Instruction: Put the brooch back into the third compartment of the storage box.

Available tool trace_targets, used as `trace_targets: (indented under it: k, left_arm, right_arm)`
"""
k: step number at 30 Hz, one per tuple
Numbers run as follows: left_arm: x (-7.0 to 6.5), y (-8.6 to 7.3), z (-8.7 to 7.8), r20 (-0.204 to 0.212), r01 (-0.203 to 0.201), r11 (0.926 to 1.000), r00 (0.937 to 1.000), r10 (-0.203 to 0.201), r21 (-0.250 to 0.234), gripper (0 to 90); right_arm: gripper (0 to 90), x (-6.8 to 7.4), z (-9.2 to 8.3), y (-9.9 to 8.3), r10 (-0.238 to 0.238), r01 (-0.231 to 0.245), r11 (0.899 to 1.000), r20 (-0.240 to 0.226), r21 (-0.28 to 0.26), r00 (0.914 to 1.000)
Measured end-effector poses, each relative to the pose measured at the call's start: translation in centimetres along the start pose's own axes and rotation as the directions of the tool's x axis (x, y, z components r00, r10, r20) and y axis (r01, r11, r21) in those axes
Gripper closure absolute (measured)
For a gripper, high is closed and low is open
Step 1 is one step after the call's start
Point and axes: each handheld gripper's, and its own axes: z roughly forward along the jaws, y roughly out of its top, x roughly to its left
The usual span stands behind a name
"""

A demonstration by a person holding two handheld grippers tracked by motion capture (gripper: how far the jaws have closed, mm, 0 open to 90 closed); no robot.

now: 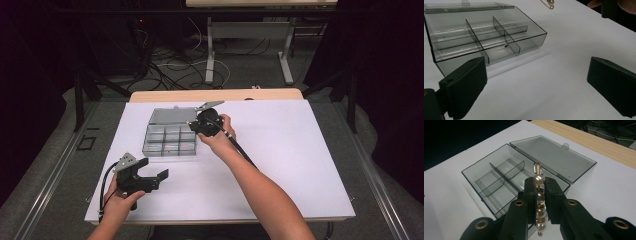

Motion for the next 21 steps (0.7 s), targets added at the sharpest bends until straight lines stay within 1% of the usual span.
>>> trace_targets:
  k: [1,4,5,6,7,9,11,14,15,16,17,18,19,20,21]
  left_arm:
    - [0.0,0.0,-0.1,-0.001,0.002,1.0,1.0,-0.002,0.001,3.3]
    - [0.1,-0.1,-0.3,-0.006,-0.003,1.0,1.0,0.003,-0.001,3.3]
    - [0.1,-0.1,-0.4,-0.009,0.003,1.0,1.0,-0.004,-0.004,3.3]
    - [0.2,-0.2,-0.5,-0.011,0.007,1.0,0.9999,-0.007,-0.005,3.3]
    - [0.2,-0.2,-0.6,-0.014,0.011,0.9999,0.9998,-0.011,-0.007,3.3]
    - [0.3,-0.2,-0.7,-0.016,0.013,0.9999,0.9998,-0.013,-0.009,3.3]
    - [0.3,-0.3,-0.7,-0.017,0.012,0.9999,0.9998,-0.012,-0.008,3.3]
    - [0.3,-0.4,-0.8,-0.021,0.014,0.9999,0.9997,-0.014,-0.006,3.3]
    - [0.3,-0.4,-0.9,-0.021,0.017,0.9998,0.9996,-0.017,-0.009,3.3]
    - [0.3,-0.4,-1.0,-0.019,0.017,0.9999,0.9997,-0.017,-0.002,3.3]
    - [0.3,-0.4,-1.0,-0.022,0.017,0.9998,0.9996,-0.017,-0.005,3.3]
    - [0.2,-0.4,-1.1,-0.023,0.018,0.9998,0.9996,-0.018,-0.007,3.3]
    - [0.2,-0.5,-1.1,-0.024,0.02,0.9998,0.9995,-0.02,-0.006,3.3]
    - [0.2,-0.5,-1.2,-0.024,0.02,0.9998,0.9995,-0.02,-0.006,3.3]
    - [0.2,-0.5,-1.2,-0.025,0.018,0.9998,0.9995,-0.018,-0.004,3.3]
  right_arm:
    - [81.1,0.1,0.4,0.0,-0.002,0.002,1.0,0.005,0.004,1.0]
    - [81.1,0.3,0.7,0.1,-0.007,0.007,1.0,0.004,0.0,1.0]
    - [81.1,0.4,0.7,0.2,-0.009,0.009,1.0,0.0,0.013,1.0]
    - [81.1,0.5,1.0,0.2,-0.013,0.013,1.0,0.004,-0.009,0.9999]
    - [81.1,0.6,1.1,0.2,-0.022,0.022,1.0,0.003,-0.013,0.9998]
    - [81.1,0.8,1.3,0.4,-0.017,0.017,1.0,0.003,-0.014,0.9998]
    - [81.1,0.9,1.6,0.5,-0.023,0.023,1.0,0.0,-0.016,0.9997]
    - [81.1,0.9,1.8,0.5,-0.034,0.034,0.999,-0.001,-0.002,0.9994]
    - [81.1,0.9,2.1,0.4,-0.026,0.026,0.999,0.001,-0.022,0.9997]
    - [81.1,0.9,2.1,0.3,-0.025,0.025,1.0,0.003,-0.014,0.9997]
    - [81.1,0.9,2.2,0.3,-0.022,0.022,1.0,0.003,-0.017,0.9998]
    - [81.1,0.8,2.2,0.3,-0.027,0.027,1.0,0.003,-0.001,0.9996]
    - [81.1,0.7,2.5,0.2,-0.032,0.032,0.999,0.011,-0.018,0.9994]
    - [81.1,0.7,2.4,0.3,-0.025,0.025,1.0,0.014,0.0,0.9996]
    - [81.0,0.6,2.7,0.2,-0.027,0.027,0.999,0.017,-0.025,0.9995]
